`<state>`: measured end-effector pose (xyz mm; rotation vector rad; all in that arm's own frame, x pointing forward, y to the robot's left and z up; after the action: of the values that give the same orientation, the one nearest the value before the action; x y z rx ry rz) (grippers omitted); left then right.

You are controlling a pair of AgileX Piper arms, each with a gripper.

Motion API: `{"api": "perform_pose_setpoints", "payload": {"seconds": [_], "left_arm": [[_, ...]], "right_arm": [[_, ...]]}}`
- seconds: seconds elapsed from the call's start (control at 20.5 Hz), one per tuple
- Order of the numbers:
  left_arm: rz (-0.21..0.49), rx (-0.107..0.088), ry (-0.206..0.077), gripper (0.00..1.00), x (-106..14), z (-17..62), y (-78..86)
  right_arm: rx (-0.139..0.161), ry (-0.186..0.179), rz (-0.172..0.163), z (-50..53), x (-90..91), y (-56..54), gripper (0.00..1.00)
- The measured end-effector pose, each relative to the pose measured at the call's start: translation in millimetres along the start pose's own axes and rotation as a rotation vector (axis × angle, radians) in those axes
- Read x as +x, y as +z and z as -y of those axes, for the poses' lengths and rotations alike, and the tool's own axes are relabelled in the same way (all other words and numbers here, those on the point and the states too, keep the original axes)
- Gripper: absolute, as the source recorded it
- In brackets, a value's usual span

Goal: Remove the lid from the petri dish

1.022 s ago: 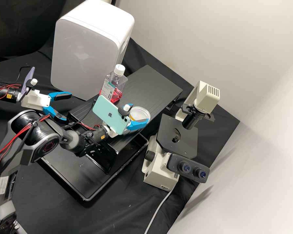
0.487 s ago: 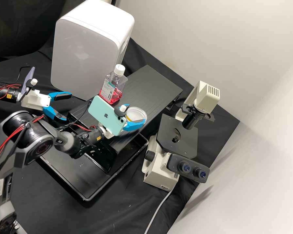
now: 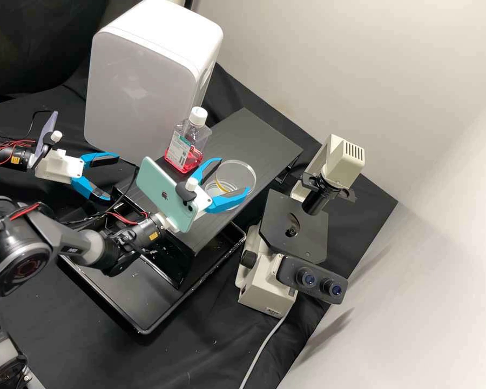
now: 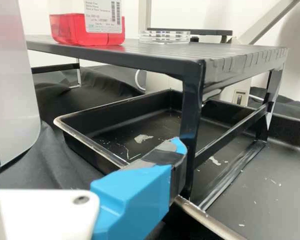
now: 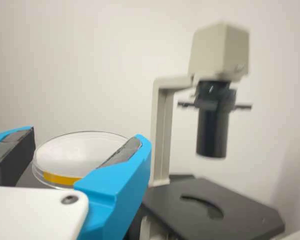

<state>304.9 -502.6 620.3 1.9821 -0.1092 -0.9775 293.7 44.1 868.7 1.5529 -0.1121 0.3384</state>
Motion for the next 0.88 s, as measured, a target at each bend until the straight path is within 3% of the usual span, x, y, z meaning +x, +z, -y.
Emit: {"api": "perform_pose_setpoints", "payload": {"seconds": [0.19, 0.34, 0.54, 0.88], "left_arm": [[0.000, 0.000, 0.000, 1.00, 0.0, 0.0, 0.0], [0.000, 0.000, 0.000, 1.00, 0.0, 0.0, 0.0], [0.000, 0.000, 0.000, 1.00, 0.0, 0.0, 0.0], [0.000, 0.000, 0.000, 1.00, 0.0, 0.0, 0.0]], "right_arm": [[0.018, 0.042, -0.011, -16.3, -12.5, -4.4, 0.00], [0.012, 0.055, -0.021, -22.4, -18.7, -7.7, 0.00], [0.009, 0.031, -0.010, -18.1, -25.9, -5.3, 0.00], [0.026, -0.061, 0.009, 0.2, -55.5, -6.1, 0.00]]}}
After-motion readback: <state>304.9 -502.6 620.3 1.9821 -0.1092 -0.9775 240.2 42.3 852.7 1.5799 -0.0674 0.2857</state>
